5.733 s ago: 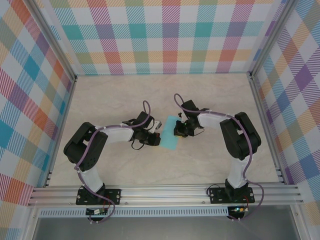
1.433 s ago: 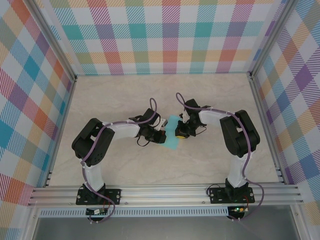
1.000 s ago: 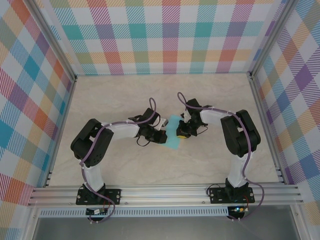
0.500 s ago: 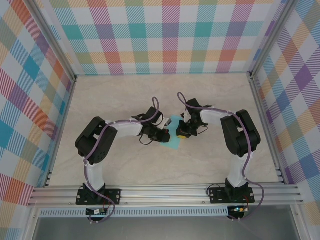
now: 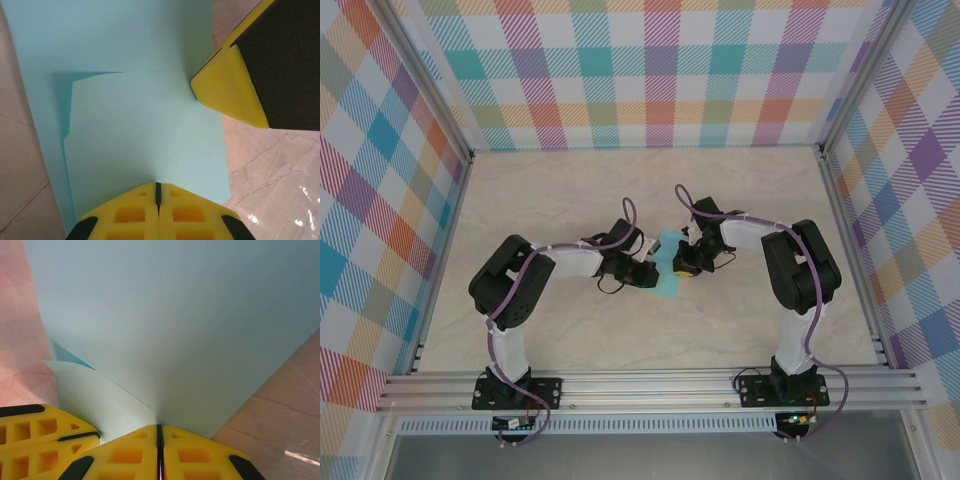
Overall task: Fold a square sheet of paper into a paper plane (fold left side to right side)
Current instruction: Fold the triangle a second time at the center of the table.
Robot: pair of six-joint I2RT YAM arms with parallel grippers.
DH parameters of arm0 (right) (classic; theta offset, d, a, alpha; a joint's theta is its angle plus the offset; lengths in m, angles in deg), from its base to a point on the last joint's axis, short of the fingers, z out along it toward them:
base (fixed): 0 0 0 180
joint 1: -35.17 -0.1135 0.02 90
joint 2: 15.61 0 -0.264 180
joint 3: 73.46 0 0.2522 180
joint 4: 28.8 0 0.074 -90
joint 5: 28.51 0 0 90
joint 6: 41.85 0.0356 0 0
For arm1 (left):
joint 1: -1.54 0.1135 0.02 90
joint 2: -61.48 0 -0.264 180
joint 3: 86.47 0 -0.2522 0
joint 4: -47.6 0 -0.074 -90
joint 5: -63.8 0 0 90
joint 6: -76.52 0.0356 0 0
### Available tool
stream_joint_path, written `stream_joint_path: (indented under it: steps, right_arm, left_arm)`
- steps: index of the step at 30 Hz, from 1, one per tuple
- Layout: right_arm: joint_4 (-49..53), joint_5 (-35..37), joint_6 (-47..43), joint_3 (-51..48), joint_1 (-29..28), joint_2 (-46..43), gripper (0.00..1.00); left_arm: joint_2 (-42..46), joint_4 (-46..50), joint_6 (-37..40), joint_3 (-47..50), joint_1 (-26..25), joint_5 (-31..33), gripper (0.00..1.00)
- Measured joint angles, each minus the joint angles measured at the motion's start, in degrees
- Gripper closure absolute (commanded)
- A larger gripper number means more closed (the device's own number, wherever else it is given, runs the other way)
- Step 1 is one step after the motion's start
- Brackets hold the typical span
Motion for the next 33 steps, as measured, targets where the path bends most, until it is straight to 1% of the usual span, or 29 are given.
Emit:
stream_joint_path:
  steps: [16, 23, 30, 33]
  right_arm:
    - [-0.2, -0.4, 0.0, -0.1, 0.0, 0.0, 0.9]
    - [-2.9, -5.0, -0.1, -2.1, 0.6, 0.1, 0.9]
    - [-6.8, -10.4, -0.9, -4.7, 2.8, 0.4, 0.9]
    - [-8.3, -12.0, -1.4, -5.7, 3.3, 0.4, 0.89]
  left_arm:
    - [5.8, -6.4, -1.1, 10.0, 2.6, -0.8, 0.99]
    - [7.9, -7.3, -2.1, 13.2, 5.3, -1.7, 1.0]
    - [9.8, -7.1, -2.8, 15.2, 7.0, -2.4, 1.0]
    - [11.9, -5.4, -3.0, 16.7, 8.2, -1.9, 0.96]
